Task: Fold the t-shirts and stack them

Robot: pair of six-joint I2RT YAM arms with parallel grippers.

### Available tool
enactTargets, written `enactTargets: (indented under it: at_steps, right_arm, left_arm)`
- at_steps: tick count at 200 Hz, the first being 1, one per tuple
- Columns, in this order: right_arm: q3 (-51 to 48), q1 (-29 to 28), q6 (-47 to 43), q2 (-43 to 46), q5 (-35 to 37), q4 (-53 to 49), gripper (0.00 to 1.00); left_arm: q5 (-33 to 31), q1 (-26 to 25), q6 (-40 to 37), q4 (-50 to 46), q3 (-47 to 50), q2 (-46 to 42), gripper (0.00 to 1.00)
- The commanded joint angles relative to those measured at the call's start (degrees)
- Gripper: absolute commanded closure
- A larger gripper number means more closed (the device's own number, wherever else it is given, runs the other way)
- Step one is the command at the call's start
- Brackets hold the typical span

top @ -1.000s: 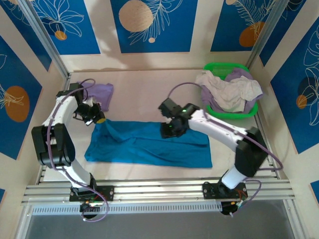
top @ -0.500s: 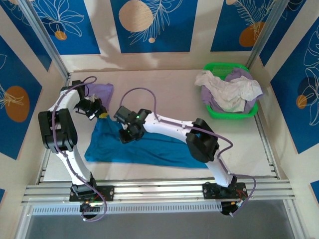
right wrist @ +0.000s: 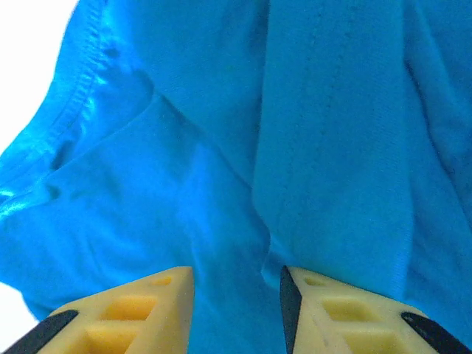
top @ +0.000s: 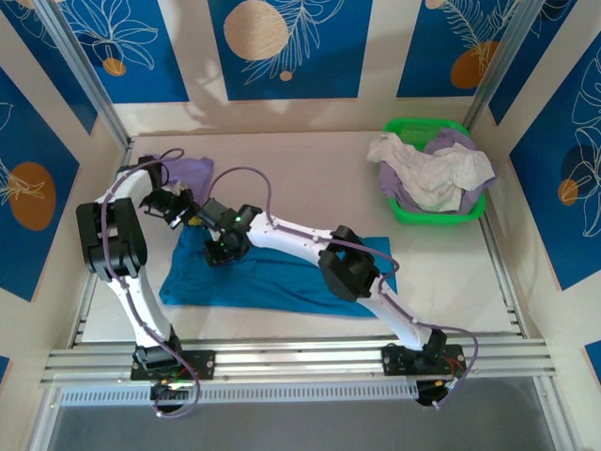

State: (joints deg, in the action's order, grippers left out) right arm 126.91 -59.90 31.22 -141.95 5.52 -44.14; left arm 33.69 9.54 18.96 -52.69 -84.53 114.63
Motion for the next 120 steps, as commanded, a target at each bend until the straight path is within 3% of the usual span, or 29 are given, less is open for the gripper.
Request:
enactTargets:
  at_steps: [1, 46, 67, 120]
  right_arm:
    - [4.71, 0.74, 0.74, -3.3, -0.23, -5.13, 0.62]
    - [4.9, 0.93, 1.81, -4.48, 4.09, -7.82, 0.62]
    - [4.32, 1.17, 1.87, -4.39, 2.68, -6.88, 0.63]
    - [3.29, 1.64, 2.0, -3.48, 0.28, -6.23, 0.76]
  left_arm:
    - [1.73, 1.02, -1.62, -0.5, -1.89, 1.06, 1.0]
    - [1.55, 1.02, -2.35, -0.49, -1.17, 1.28, 1.0]
    - [1.29, 1.1, -2.55, -0.49, -0.57, 1.09, 1.0]
    - [0.94, 1.19, -3.0, -0.42, 0.2, 0.69, 1.0]
